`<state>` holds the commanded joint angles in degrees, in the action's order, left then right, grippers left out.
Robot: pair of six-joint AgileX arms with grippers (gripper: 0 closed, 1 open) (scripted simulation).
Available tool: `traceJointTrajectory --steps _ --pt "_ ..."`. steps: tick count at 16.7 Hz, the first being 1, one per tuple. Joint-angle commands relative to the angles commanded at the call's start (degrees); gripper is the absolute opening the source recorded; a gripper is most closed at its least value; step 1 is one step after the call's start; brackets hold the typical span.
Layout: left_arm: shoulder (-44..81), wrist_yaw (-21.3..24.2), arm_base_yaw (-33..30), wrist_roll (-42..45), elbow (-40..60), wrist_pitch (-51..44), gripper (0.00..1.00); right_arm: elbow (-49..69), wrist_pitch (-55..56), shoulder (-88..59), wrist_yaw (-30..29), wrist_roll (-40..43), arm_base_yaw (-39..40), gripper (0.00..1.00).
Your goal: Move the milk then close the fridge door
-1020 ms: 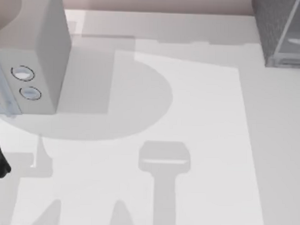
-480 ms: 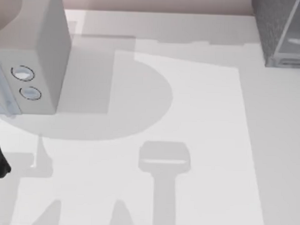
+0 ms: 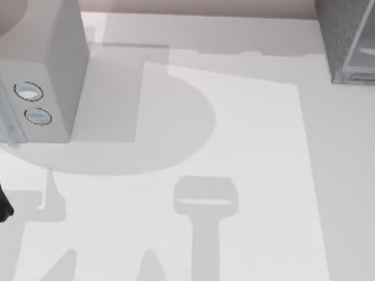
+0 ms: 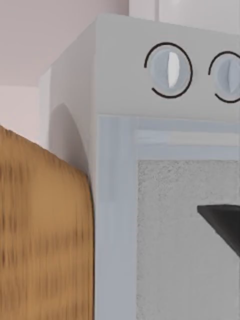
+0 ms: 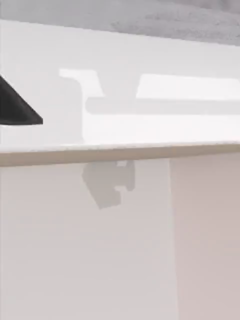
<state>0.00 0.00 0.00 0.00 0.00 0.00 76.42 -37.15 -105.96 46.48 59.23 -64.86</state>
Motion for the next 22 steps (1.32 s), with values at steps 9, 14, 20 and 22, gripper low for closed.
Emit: traceJointTrajectory --steps 9,14,20,22 --pt "0.0 0.0 0.0 0.0 0.0 0.0 1.0 -1.69 19.49 0.81 -2.97 -22.05 11.53 1.0" --pt "0.0 0.0 0.0 0.0 0.0 0.0 1.0 -3.09 20.51 0.28 -3.17 -21.86 10.31 1.0" --pt "0.0 0.0 0.0 0.0 0.0 0.0 1.0 -7.6 26.24 3.13 -13.01 -30.26 21.38 1.0" --pt "0.0 0.0 0.0 0.0 0.0 0.0 1.0 -9.04 28.99 4.95 -17.18 -34.62 28.09 1.0"
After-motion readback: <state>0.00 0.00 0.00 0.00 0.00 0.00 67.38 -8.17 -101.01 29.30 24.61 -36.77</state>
